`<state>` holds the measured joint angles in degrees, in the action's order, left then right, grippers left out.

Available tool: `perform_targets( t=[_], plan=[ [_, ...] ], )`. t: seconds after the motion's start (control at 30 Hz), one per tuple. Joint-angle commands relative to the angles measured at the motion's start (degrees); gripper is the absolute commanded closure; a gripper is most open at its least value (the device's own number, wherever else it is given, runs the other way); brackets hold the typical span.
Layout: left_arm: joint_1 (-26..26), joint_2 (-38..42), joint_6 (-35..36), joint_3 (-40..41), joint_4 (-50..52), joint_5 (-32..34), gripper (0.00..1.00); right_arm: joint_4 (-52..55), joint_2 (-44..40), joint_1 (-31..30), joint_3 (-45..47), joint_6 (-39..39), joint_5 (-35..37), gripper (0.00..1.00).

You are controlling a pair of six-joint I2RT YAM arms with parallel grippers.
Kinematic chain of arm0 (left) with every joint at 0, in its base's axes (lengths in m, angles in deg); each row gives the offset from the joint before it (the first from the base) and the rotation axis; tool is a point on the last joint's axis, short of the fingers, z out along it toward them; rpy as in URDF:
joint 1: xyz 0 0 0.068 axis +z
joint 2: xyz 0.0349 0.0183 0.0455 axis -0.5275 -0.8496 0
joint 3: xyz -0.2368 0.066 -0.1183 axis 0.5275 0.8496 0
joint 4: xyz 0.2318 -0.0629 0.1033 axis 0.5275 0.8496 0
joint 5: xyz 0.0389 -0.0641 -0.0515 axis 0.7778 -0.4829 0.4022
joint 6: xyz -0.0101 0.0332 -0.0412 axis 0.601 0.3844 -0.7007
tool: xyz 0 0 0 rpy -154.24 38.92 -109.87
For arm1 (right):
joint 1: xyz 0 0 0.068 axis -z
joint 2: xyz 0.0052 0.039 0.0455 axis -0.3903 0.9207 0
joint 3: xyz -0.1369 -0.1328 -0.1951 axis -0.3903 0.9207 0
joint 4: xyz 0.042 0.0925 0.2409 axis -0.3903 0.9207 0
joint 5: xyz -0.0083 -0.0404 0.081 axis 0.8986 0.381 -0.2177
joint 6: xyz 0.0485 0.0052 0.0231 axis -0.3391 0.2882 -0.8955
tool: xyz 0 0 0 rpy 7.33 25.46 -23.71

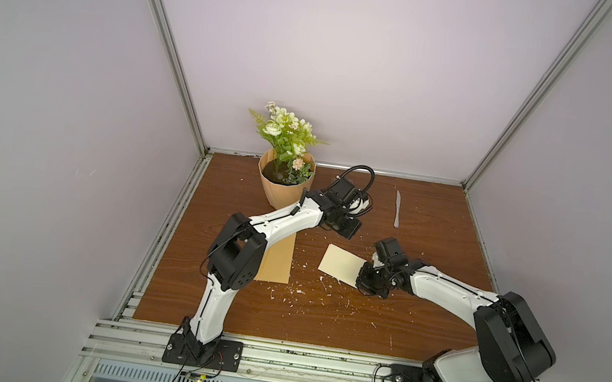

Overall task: Fold the letter paper in half and place it into the envelope
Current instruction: Fold the letter paper at the center of the board, then adjust the letter paper at the center of the board.

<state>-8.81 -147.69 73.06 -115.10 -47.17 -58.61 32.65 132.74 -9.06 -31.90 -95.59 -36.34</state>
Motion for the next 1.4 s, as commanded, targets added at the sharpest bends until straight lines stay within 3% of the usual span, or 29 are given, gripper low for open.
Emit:
perform_targets(
  t=[0.0, 0.23, 0.67, 1.17, 1.2, 1.27, 1.3, 1.37],
  plan=[
    [-1.6, -3.9, -0.3, 2.0, -1.9, -1.6, 1.00, 3.8, 0.6, 0.7, -2.3, 5.6, -3.0, 1.00],
    [-1.6, -5.6, -0.1, 4.7, -4.6, -1.0, 1.00, 3.2, -0.8, 0.9, -0.8, 5.9, -4.2, 1.00],
    [-1.6, 0.4, 1.9, 16.2, -4.3, 2.2, 1.00, 3.4, 1.8, 3.3, -0.4, 6.7, -1.5, 1.00],
    [-1.6, 10.4, -1.8, 25.5, -3.3, 3.4, 1.00, 7.3, 9.5, 6.9, -14.4, 13.2, 1.1, 1.00],
    [-1.6, 10.8, -1.8, 25.1, -2.8, 3.6, 1.00, 8.0, 8.7, 6.9, -14.8, 13.1, 1.3, 0.95],
    [-1.5, 11.8, -2.1, 23.8, -1.6, 4.0, 1.00, 9.4, 5.5, 7.0, -14.6, 12.6, 1.6, 0.52],
    [-1.4, 12.4, -2.2, 23.4, -1.1, 4.3, 1.00, 10.0, 3.8, 7.0, -14.2, 12.2, 1.9, 0.38],
    [-0.8, 14.1, -2.7, 22.9, -0.6, 4.5, 1.00, 11.2, -1.3, 7.0, -12.2, 10.6, 2.9, 0.27]
  ],
)
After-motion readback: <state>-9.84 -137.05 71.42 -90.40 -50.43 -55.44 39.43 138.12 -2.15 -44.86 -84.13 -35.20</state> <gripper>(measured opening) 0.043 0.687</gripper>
